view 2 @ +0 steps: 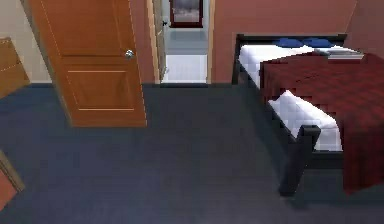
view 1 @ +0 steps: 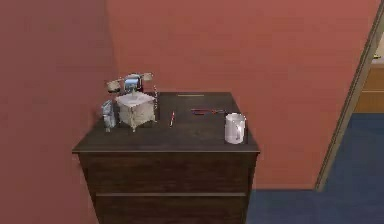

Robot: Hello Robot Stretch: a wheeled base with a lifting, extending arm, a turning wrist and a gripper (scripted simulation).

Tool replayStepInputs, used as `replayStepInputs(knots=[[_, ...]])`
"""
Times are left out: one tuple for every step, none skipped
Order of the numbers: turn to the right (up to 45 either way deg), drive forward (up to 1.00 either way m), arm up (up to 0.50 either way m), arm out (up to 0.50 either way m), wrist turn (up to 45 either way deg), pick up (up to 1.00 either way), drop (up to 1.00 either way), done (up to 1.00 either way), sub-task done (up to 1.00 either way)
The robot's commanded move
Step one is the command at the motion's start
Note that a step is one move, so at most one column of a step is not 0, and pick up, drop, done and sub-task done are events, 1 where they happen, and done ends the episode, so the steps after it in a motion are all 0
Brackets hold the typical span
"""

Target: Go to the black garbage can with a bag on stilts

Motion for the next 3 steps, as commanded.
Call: replayStepInputs(knots=[[45.0,0.0,0.0,0.0,0.0,0.0,0.0,0.0,0.0],[0.0,0.15,0.0,0.0,0.0,0.0,0.0,0.0,0.0],[45.0,0.0,0.0,0.0,0.0,0.0,0.0,0.0,0.0]])
